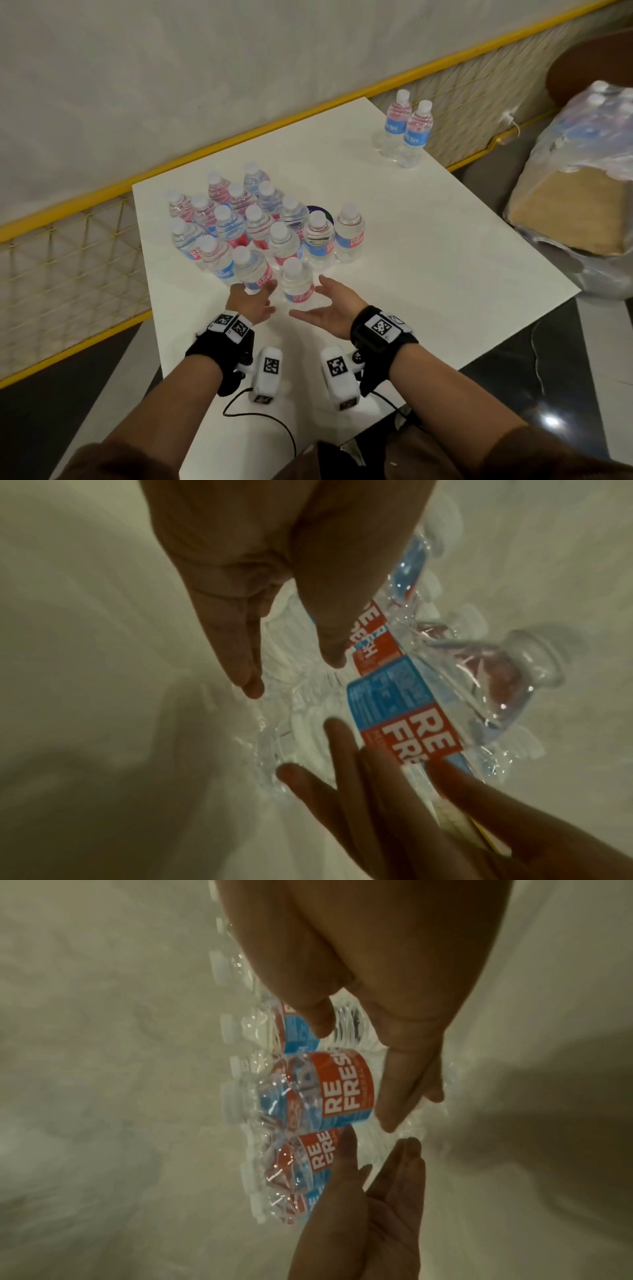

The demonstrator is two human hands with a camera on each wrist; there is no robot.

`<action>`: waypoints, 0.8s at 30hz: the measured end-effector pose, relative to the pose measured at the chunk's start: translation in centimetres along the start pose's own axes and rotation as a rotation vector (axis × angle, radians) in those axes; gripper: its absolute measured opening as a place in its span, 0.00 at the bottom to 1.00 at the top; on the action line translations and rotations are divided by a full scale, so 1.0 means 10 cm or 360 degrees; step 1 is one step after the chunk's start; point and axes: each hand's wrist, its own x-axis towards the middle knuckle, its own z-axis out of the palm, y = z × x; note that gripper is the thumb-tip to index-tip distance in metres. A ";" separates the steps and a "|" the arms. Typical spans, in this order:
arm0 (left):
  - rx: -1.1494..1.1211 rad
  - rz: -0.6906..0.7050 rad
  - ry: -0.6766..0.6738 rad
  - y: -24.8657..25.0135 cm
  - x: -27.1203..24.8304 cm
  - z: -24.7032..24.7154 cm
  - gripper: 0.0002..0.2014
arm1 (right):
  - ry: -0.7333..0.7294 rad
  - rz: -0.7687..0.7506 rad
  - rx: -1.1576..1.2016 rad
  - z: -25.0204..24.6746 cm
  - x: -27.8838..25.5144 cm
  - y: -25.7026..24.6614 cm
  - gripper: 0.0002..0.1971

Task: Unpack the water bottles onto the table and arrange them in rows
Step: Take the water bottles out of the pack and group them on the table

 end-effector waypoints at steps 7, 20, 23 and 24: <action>0.0247 0.0217 0.0302 0.00 0.13 -0.05 0.24 | -0.0064 0.0006 0.0136 0.42 0.00 0.16 0.24; -0.0098 -0.0225 0.0163 -0.26 0.04 0.20 0.18 | -0.0093 0.0050 -0.0119 0.31 0.08 0.09 0.23; -0.0115 -0.0403 -0.0295 -0.19 -0.26 0.65 0.15 | -0.0001 -0.0104 -0.0285 -0.08 -0.03 -0.27 0.18; -0.0072 -0.0497 -0.0464 -0.11 -0.39 0.84 0.12 | 0.0039 -0.0172 -0.0305 -0.23 -0.11 -0.43 0.15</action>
